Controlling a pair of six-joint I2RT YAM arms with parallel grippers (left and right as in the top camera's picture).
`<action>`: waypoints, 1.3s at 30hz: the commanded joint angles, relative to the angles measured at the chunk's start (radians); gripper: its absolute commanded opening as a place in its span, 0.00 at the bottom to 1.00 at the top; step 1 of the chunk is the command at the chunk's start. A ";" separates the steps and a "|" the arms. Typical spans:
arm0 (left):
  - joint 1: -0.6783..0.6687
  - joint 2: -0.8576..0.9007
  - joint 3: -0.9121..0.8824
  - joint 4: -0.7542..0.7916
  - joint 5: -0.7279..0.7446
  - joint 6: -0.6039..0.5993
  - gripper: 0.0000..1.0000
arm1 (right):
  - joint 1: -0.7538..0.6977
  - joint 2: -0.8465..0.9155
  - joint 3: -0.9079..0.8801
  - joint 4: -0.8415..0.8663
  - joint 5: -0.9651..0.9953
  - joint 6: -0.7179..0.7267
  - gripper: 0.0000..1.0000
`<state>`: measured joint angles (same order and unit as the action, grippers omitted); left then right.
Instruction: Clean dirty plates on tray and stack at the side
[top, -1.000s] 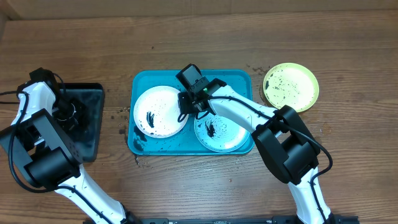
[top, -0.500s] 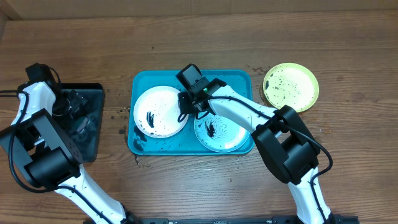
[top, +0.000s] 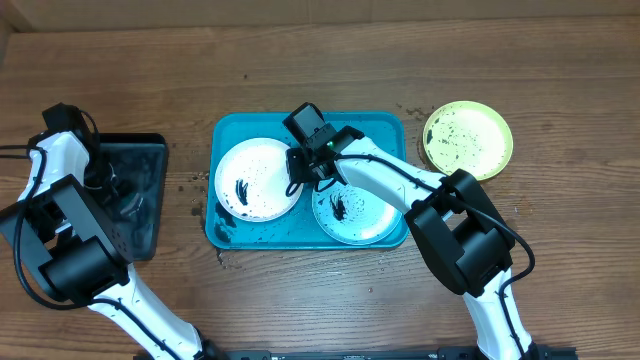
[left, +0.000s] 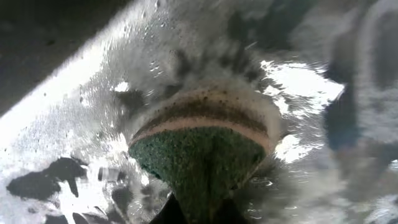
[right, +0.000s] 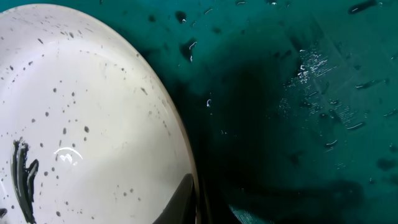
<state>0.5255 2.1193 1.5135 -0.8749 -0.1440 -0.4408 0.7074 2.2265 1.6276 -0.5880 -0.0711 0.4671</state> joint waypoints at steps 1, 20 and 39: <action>-0.001 0.014 0.053 -0.055 -0.012 -0.001 0.04 | -0.001 0.020 -0.006 0.003 0.010 -0.003 0.04; -0.009 -0.045 0.218 -0.238 0.111 -0.001 0.04 | -0.001 0.020 -0.006 0.018 0.010 -0.003 0.04; -0.012 -0.047 0.208 -0.244 0.108 0.032 0.04 | -0.001 0.020 -0.006 0.019 0.010 -0.003 0.04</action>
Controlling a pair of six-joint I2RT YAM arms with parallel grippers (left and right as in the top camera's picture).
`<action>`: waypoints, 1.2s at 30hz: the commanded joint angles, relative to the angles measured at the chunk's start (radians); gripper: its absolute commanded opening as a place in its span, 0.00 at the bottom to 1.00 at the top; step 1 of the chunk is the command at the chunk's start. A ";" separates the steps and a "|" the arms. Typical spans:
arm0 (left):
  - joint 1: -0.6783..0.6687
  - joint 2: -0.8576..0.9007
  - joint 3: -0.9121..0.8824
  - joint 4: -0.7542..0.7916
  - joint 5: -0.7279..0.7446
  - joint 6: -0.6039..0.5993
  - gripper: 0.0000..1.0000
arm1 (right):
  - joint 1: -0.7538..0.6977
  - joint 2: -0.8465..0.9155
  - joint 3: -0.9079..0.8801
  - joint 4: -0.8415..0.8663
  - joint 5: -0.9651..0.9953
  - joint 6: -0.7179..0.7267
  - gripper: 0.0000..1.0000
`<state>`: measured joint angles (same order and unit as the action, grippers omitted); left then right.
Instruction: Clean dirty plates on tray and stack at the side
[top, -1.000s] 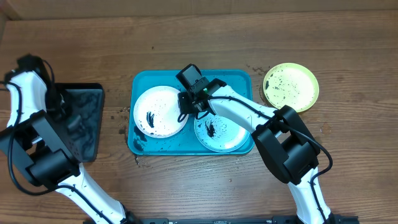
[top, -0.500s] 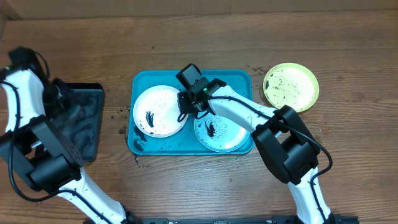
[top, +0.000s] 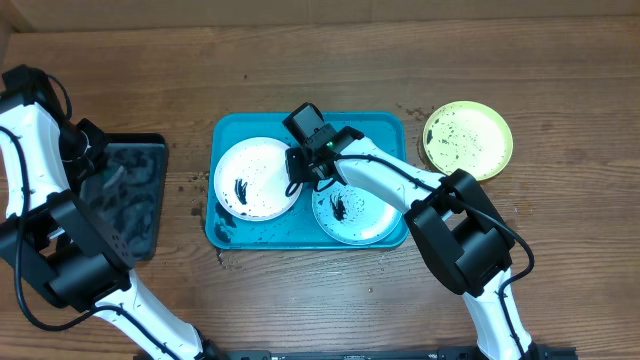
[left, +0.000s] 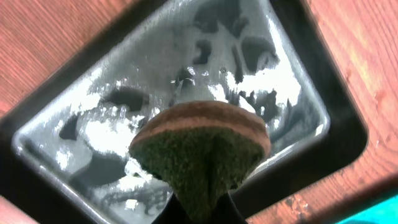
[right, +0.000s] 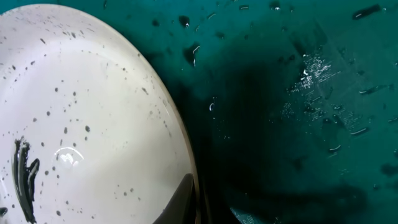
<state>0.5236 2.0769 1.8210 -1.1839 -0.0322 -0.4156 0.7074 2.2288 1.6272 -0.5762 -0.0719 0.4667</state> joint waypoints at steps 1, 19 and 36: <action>-0.010 -0.004 -0.133 0.093 0.012 0.010 0.04 | -0.001 0.018 -0.006 0.006 0.011 -0.003 0.04; -0.080 -0.172 0.129 -0.178 0.237 0.132 0.04 | -0.007 0.018 -0.004 0.046 0.046 -0.002 0.04; -0.554 -0.167 -0.179 0.107 0.231 0.092 0.04 | -0.071 0.018 -0.004 0.053 0.026 0.039 0.04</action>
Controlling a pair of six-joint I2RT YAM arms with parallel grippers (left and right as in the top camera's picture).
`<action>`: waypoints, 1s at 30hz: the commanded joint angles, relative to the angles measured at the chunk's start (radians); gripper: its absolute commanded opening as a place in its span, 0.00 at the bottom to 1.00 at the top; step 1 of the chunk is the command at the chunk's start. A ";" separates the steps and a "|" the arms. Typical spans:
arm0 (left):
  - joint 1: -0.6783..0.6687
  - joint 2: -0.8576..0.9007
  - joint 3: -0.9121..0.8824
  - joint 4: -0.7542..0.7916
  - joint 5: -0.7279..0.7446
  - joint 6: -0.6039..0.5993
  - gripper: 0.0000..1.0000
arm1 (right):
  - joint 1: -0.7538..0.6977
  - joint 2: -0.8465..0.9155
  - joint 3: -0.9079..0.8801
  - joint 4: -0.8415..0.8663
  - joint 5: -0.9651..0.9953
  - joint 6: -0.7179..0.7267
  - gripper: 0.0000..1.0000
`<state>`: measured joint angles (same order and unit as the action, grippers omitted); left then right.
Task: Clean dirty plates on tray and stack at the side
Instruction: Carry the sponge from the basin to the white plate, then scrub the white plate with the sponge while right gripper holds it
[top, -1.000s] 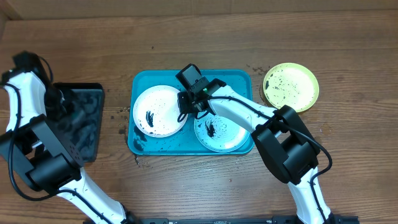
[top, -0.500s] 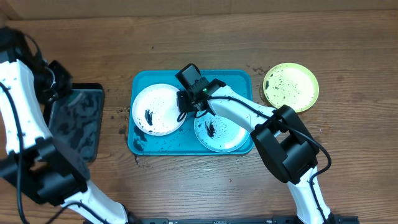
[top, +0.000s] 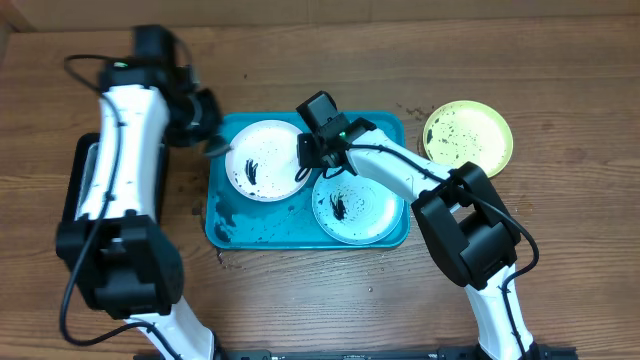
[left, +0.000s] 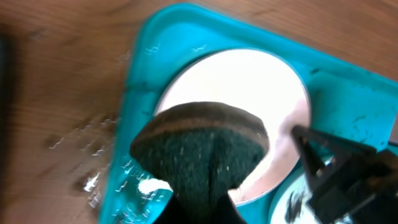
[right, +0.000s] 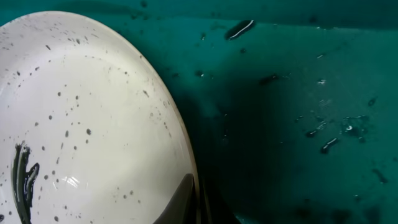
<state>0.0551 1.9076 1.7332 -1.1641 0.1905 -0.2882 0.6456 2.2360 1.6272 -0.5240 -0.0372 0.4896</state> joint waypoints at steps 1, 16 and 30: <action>-0.107 0.006 -0.124 0.135 0.009 -0.057 0.04 | -0.010 0.010 -0.004 0.000 -0.009 0.017 0.04; -0.241 0.137 -0.301 0.427 -0.087 -0.187 0.04 | -0.013 0.010 -0.004 -0.030 -0.009 0.016 0.04; -0.239 0.142 -0.220 0.335 -0.085 -0.172 0.39 | -0.013 0.010 -0.004 -0.031 -0.009 0.016 0.04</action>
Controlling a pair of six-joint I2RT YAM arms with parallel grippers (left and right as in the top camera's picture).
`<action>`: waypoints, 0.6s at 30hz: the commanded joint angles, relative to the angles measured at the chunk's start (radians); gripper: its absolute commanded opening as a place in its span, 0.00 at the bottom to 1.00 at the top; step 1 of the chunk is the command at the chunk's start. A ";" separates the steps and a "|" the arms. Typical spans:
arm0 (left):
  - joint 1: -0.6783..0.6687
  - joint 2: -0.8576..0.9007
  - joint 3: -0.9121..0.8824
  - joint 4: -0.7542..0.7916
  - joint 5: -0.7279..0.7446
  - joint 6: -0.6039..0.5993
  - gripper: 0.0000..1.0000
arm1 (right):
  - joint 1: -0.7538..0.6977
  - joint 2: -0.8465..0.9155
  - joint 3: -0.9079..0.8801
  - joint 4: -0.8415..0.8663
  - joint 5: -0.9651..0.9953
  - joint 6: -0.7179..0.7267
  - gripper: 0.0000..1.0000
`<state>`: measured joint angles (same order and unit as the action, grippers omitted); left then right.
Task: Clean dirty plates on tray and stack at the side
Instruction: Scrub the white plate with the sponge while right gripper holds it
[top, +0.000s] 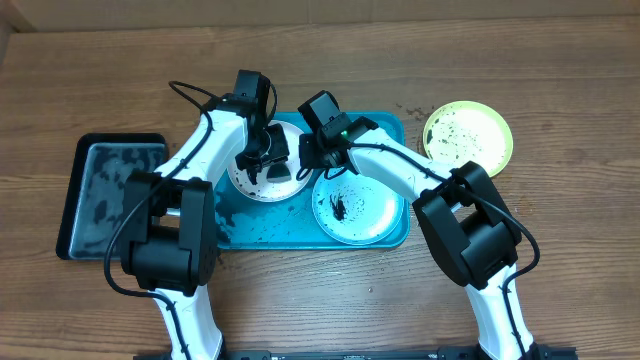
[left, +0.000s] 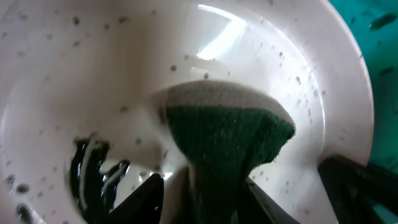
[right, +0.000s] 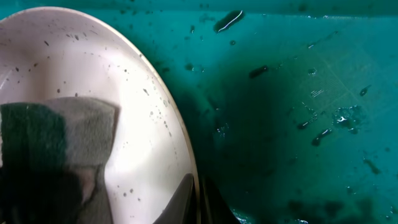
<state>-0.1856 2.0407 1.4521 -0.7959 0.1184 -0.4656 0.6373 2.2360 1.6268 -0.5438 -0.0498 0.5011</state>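
Note:
A white plate (top: 262, 178) speckled with dark spots lies at the left of the blue tray (top: 385, 127). My left gripper (top: 268, 160) is shut on a green sponge (left: 227, 134) that presses on this plate's face, beside a black smear (left: 93, 177). My right gripper (top: 308, 158) is shut on the plate's right rim (right: 184, 149), its fingertips (right: 198, 196) pinching the edge. A second white plate (top: 354, 208) with a dark smear lies at the tray's right. A yellow-green plate (top: 467, 138), also speckled, rests on the table right of the tray.
A black tray of water (top: 106, 192) stands on the wooden table at the far left. Dark drips mark the blue tray's floor (right: 298, 112). Crumbs dot the wood around the blue tray.
My left gripper has moved from the tray's upper left edge onto the left plate, and the sponge now presses on the plate's face. The right gripper still pinches the rim.
The sponge was down in the black water tray while my right gripper held the left plate's rim. Then the sponge was lifted above the water tray, then over the blue tray's left edge with the plate shifted slightly up. Now it rests on the plate.

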 joint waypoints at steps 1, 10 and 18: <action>0.002 0.008 0.077 -0.054 -0.014 0.006 0.38 | -0.005 0.010 -0.003 -0.011 0.003 0.005 0.04; 0.002 0.008 0.109 -0.101 -0.008 0.013 0.33 | -0.005 0.010 -0.003 -0.010 0.003 0.005 0.04; -0.004 0.013 0.064 -0.059 0.006 0.013 0.31 | -0.005 0.010 -0.003 -0.010 0.003 0.005 0.04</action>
<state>-0.1856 2.0411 1.5387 -0.8680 0.1192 -0.4648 0.6373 2.2360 1.6268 -0.5438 -0.0513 0.5011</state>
